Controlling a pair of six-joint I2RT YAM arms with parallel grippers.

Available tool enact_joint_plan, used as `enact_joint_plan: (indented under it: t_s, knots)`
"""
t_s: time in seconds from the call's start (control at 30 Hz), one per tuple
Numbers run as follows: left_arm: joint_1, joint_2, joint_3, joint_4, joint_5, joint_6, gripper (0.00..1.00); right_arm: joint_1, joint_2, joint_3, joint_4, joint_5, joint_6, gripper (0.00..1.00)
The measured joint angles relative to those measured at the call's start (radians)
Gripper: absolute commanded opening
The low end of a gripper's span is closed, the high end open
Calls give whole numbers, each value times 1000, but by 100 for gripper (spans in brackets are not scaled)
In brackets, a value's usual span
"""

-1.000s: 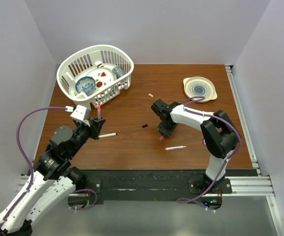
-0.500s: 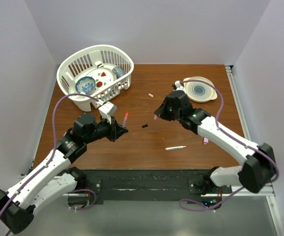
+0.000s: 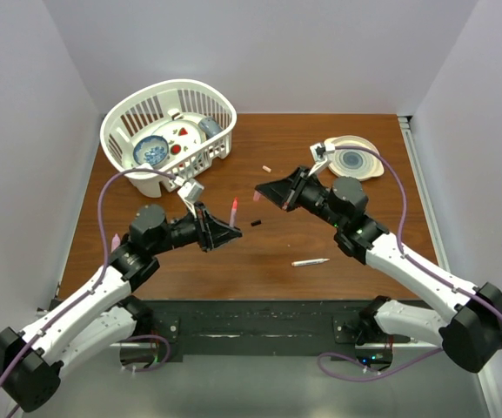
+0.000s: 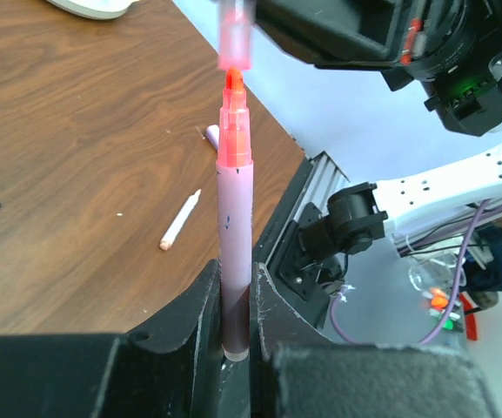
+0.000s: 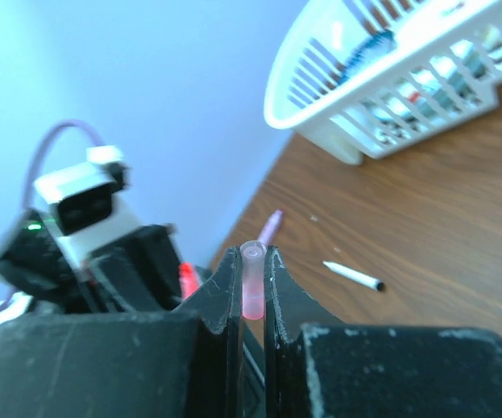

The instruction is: Insert the pens into the pen caps

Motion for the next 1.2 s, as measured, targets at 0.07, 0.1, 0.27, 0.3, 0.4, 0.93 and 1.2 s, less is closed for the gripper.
enact_joint_plan:
  t_s: [0.07,0.1,0.27,0.3,0.4,0.93,1.2]
  knots:
    - [0,8,-9,32,6,-25,0,6,0,-3,52,-14,18,0]
    - [0,14,-11,45,10,-37,0,10,0,-3,74,-15,25,0]
    - [0,31,-12,93,24,-65,0,23,2,-3,145,-22,53,0]
    - [0,31,-13,100,26,-68,0,26,3,-3,154,-24,55,0]
    - [0,31,-23,117,28,-71,0,32,16,-3,179,-34,62,0]
    - [0,3,-40,114,31,-64,0,77,106,27,193,-40,67,0]
    - [0,-11,-40,107,31,-61,0,78,106,61,171,-39,49,0]
